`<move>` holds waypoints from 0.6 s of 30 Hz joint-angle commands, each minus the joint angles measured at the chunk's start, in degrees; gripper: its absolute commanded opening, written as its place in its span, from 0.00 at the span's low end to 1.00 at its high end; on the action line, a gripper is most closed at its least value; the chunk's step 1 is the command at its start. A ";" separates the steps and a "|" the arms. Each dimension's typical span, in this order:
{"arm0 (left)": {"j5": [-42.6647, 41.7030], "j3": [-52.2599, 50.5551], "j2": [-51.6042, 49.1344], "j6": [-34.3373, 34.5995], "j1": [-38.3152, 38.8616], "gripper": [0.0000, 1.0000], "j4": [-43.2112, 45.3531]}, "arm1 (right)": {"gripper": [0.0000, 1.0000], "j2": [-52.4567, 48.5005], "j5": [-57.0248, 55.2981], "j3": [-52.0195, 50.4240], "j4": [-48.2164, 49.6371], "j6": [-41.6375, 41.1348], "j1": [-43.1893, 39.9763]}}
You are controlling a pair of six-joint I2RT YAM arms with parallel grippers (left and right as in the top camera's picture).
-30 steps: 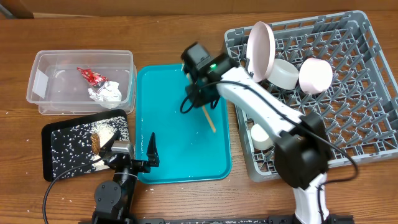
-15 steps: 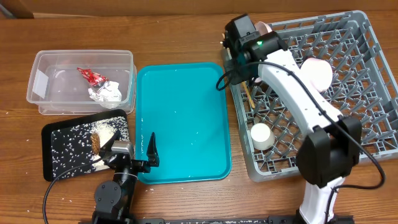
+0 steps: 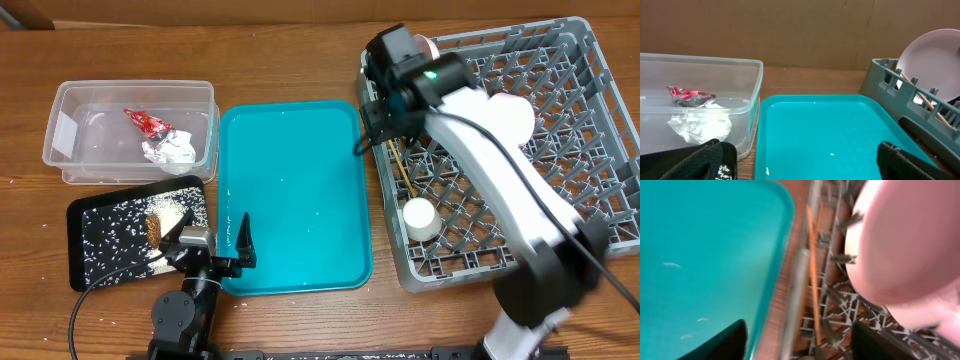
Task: Sort waste into correct bins and load items into the dishwasher
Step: 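Carry the chopsticks into the rack's left edge and release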
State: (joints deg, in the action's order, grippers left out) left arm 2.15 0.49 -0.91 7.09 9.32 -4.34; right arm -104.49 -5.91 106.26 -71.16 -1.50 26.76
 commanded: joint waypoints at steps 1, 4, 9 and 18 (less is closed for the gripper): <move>-0.31 -0.22 0.55 0.42 -0.37 1.00 0.11 | 1.00 13.57 2.29 1.18 0.52 -1.95 5.01; -0.31 -0.22 0.55 0.42 -0.37 1.00 0.11 | 1.00 20.26 4.00 1.18 0.52 -3.48 9.64; -0.31 -0.22 0.55 0.42 -0.37 1.00 0.11 | 1.00 27.26 7.65 1.18 -1.42 -3.30 15.21; -0.31 -0.22 0.55 0.42 -0.37 1.00 0.11 | 1.00 38.56 3.67 1.22 -7.96 -3.26 15.87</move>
State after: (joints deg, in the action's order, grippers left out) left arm 2.15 0.49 -0.91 7.09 9.32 -4.34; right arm -72.29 0.58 107.15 -79.64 -4.45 42.44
